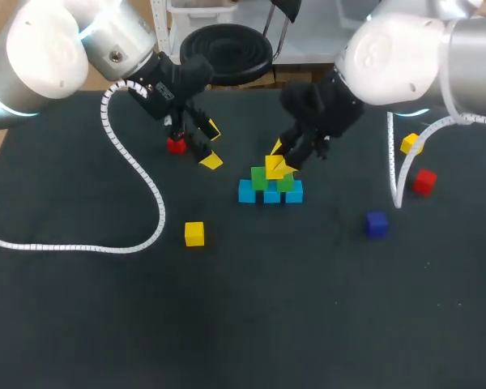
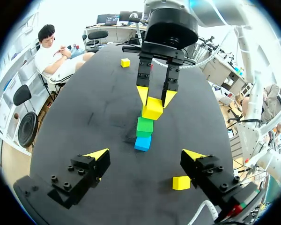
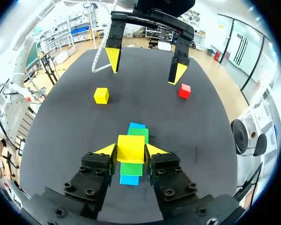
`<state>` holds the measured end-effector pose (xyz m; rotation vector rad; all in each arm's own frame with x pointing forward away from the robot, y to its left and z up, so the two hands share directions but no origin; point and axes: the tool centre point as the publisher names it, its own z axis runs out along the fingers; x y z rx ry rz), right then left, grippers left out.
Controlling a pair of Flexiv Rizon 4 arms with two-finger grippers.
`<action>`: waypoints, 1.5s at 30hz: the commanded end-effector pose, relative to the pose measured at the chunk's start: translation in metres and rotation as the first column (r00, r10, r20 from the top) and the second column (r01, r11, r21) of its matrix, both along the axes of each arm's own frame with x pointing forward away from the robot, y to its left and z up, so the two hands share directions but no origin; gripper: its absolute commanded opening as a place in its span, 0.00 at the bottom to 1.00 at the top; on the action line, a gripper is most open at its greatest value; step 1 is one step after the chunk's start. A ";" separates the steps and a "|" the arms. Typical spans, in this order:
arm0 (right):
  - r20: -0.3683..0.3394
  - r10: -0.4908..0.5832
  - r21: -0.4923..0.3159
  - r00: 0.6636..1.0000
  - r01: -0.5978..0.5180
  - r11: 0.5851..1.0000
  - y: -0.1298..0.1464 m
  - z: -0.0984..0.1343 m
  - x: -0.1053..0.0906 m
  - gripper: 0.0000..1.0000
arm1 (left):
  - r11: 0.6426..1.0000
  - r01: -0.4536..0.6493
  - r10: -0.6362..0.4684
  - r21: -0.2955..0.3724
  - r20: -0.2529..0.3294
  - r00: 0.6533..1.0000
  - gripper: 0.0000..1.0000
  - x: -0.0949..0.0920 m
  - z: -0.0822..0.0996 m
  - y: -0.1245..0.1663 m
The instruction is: Place the blue cubes, place green cubes on the blue cubes, place the yellow cubes on the green cubes, then place the red cubes on the yellow cubes, and place purple cube on the red cubes.
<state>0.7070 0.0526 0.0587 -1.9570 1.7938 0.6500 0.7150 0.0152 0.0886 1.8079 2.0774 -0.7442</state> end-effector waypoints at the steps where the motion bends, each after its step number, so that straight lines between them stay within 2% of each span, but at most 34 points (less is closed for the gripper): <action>1: -0.005 0.002 0.000 1.000 -0.002 1.000 0.001 -0.001 0.002 0.00 | 1.000 0.002 -0.002 -0.001 0.001 1.000 1.00 0.000 0.000 0.001; 45: -0.013 0.010 -0.006 1.000 -0.010 1.000 0.003 -0.005 0.010 0.00 | 1.000 0.002 -0.002 -0.001 0.001 1.000 1.00 0.000 0.000 0.001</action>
